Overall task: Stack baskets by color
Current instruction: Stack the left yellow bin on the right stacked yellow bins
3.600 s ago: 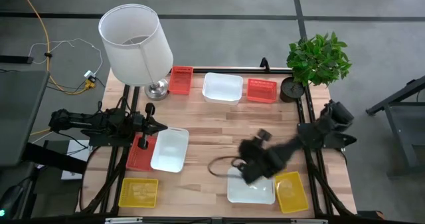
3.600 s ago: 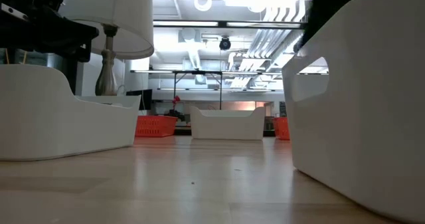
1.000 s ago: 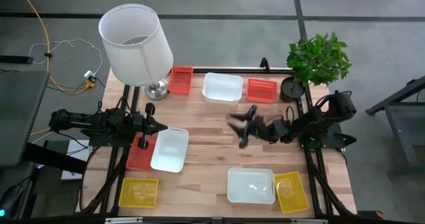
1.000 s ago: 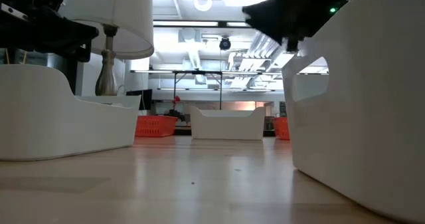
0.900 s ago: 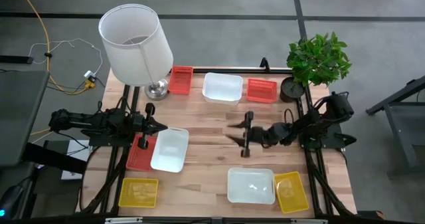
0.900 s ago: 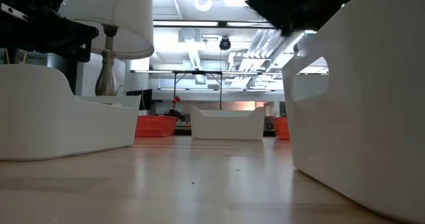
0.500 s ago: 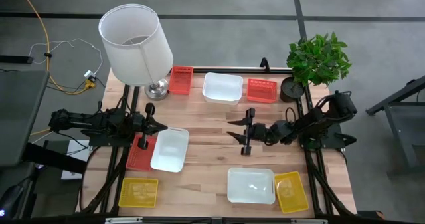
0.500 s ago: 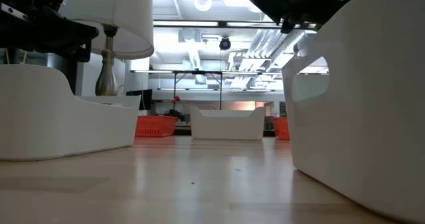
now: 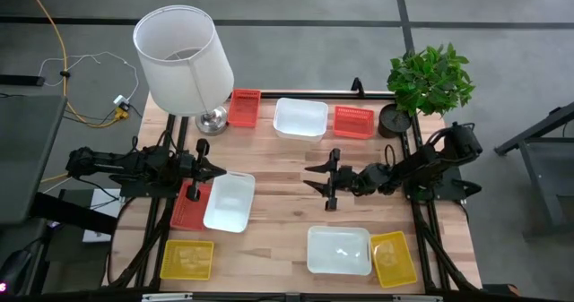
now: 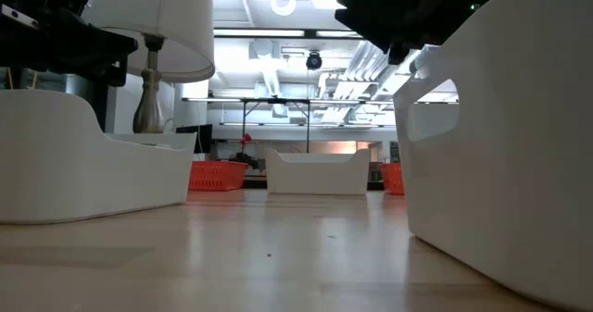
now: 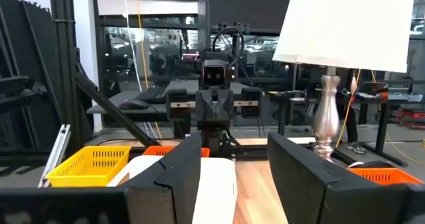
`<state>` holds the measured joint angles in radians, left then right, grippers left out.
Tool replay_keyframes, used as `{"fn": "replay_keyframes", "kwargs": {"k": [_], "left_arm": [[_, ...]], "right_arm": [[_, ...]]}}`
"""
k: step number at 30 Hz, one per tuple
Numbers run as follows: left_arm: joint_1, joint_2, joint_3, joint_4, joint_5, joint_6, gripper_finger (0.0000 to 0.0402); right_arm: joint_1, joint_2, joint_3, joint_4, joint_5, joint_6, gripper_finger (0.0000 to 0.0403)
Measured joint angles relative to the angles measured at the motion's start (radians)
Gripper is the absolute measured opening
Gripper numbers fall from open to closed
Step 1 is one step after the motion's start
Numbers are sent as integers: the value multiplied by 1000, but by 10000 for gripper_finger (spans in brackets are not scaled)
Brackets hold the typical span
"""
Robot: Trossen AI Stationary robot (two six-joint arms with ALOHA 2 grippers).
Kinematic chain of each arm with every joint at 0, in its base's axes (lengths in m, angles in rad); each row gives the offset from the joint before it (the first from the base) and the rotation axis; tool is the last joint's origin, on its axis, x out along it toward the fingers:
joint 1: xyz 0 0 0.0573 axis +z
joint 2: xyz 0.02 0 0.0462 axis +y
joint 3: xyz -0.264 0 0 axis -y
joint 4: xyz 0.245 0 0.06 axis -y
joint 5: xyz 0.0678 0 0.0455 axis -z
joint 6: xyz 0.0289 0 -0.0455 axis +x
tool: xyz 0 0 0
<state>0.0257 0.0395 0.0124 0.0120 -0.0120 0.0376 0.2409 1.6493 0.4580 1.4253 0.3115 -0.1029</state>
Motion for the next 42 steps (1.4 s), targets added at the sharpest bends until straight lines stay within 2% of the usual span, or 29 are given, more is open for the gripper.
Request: {"fn": "replay_keyframes", "kwargs": {"k": [4, 9, 12, 15, 23, 27, 30, 42], "left_arm": [[0, 0, 0, 0, 0, 0, 0], [0, 0, 0, 0, 0, 0, 0], [0, 0, 0, 0, 0, 0, 0], [0, 0, 0, 0, 0, 0, 0], [0, 0, 0, 0, 0, 0, 0], [0, 0, 0, 0, 0, 0, 0], [0, 0, 0, 0, 0, 0, 0], [0, 0, 0, 0, 0, 0, 0]], "right_arm": [[2, 0, 0, -39, 0, 30, 161], [2, -1, 0, -106, -6, 213, 161], [-8, -1, 0, -105, -79, 204, 161], [-14, -9, 0, -141, -89, 226, 161], [-32, -137, 0, -378, -141, 247, 161], [-29, -218, 11, -516, -166, 204, 161], [-29, -260, 35, -645, -152, 270, 161], [-15, -325, 37, -525, -171, 234, 161]]}}
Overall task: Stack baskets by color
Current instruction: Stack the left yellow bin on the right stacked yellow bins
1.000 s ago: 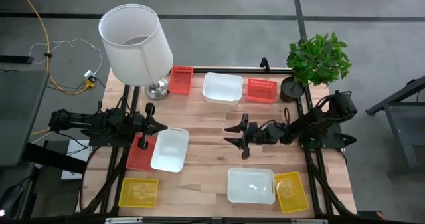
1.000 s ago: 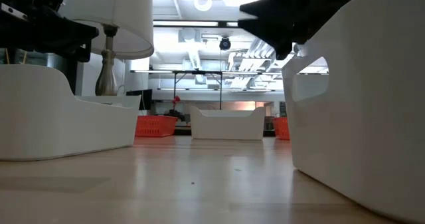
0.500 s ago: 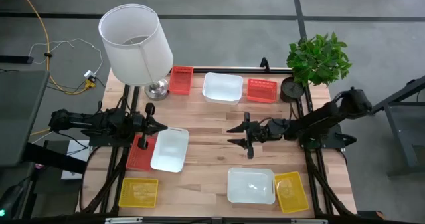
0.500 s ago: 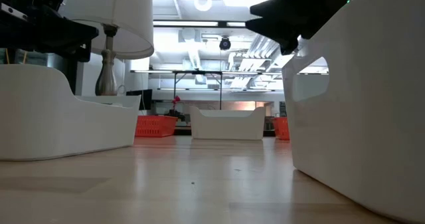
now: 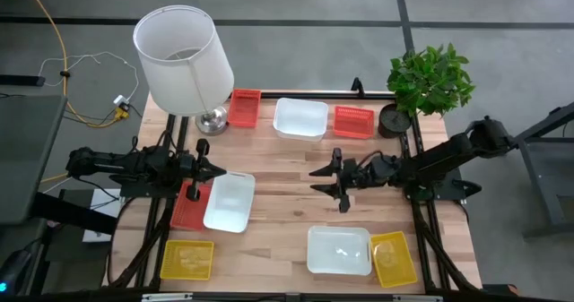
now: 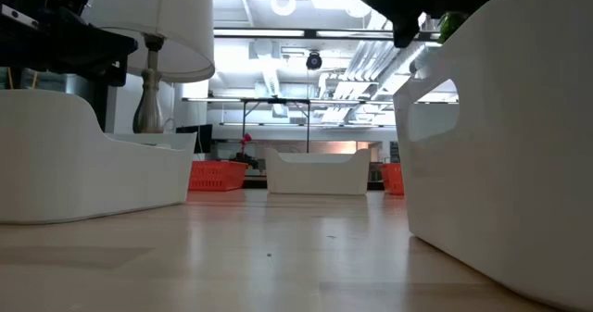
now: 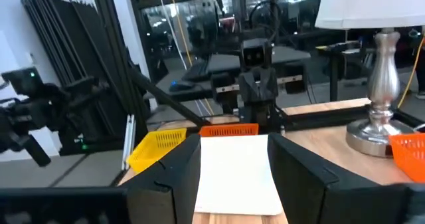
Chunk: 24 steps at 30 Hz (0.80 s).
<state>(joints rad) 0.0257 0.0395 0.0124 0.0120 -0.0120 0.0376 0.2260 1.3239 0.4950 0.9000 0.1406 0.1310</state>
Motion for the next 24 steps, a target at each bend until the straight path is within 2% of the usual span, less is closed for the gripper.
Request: {"fn": "replay_keyframes", "kwargs": {"k": [24], "left_arm": [[0, 0, 0, 0, 0, 0, 0]], "right_arm": [[-3, 2, 0, -18, 15, 0, 161]]}}
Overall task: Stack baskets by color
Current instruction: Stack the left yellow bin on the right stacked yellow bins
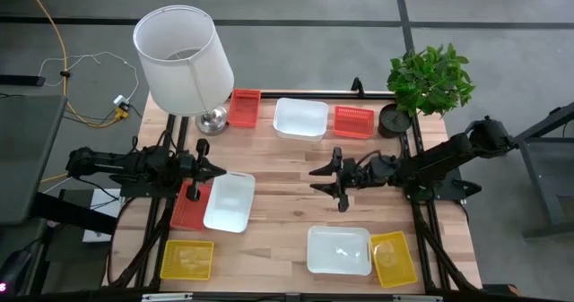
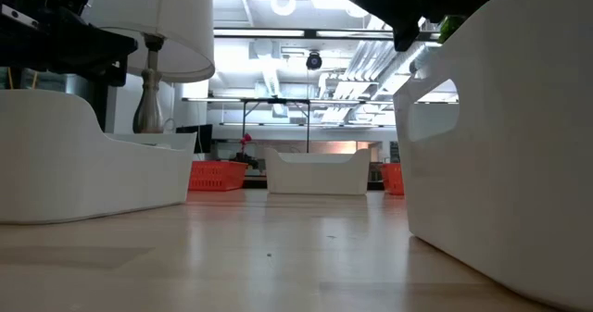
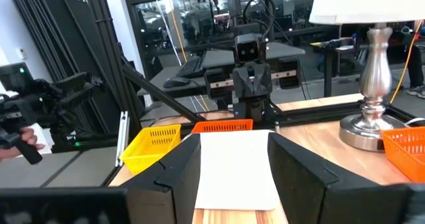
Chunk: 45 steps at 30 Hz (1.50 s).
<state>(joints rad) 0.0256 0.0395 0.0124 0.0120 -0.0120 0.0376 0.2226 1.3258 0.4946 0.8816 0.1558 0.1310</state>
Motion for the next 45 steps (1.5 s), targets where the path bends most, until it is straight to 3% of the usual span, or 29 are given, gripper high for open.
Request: {"fn": "replay_keyframes", "kwargs": {"k": [14, 20, 23, 29, 35, 41, 45], "left_arm": [[0, 0, 0, 59, -48, -137, 0], [-1, 36, 0, 361, -20, -182, 0], [-1, 95, 39, 400, -7, -183, 1], [-2, 272, 194, 237, -97, -166, 27], [-33, 433, 394, -87, -81, -210, 88], [-187, 582, 518, -180, 5, -296, 147], [-344, 690, 562, -181, -3, -353, 161]], "right_arm": [[0, 0, 0, -51, -1, -17, 161], [0, 0, 0, -73, -1, -9, 161], [0, 0, 0, -72, -1, -9, 161], [0, 0, 0, -72, -1, -25, 161], [0, 0, 0, -78, -1, -26, 161], [0, 1, 0, -85, -1, -27, 161], [0, 1, 0, -85, -1, -27, 161]]}}
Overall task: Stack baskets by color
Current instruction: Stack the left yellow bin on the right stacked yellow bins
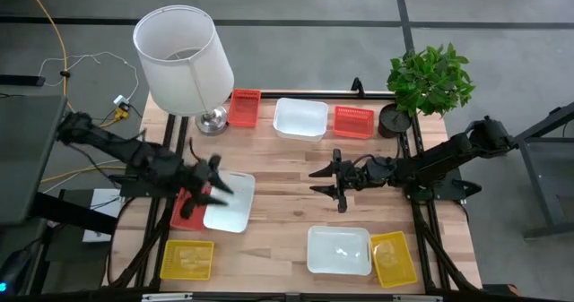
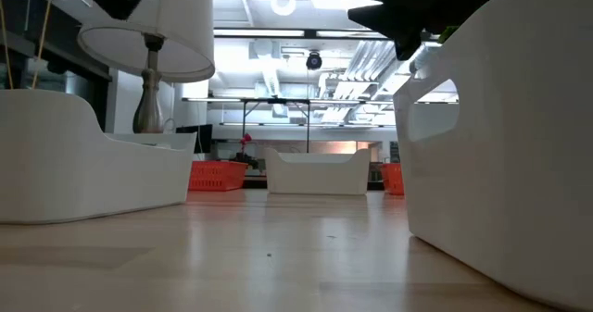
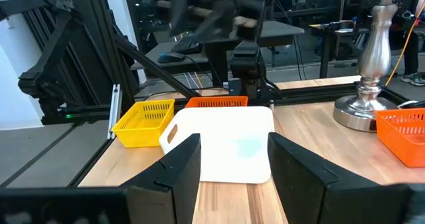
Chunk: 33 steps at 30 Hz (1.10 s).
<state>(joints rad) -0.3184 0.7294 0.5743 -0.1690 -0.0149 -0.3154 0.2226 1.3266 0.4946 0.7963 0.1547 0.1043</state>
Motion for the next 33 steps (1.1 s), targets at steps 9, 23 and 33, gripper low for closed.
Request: {"fn": "replay_keyframes", "kwargs": {"k": [9, 23, 33], "left_arm": [[-349, 307, 88, -131, -143, -187, 162], [-607, 608, 312, -589, -258, -447, 162], [-690, 717, 303, -708, -250, -583, 162]], "right_arm": [[0, 0, 0, -8, 0, -17, 161], [0, 0, 0, -23, 22, -19, 161], [0, 0, 0, -63, 63, -34, 161]]}}
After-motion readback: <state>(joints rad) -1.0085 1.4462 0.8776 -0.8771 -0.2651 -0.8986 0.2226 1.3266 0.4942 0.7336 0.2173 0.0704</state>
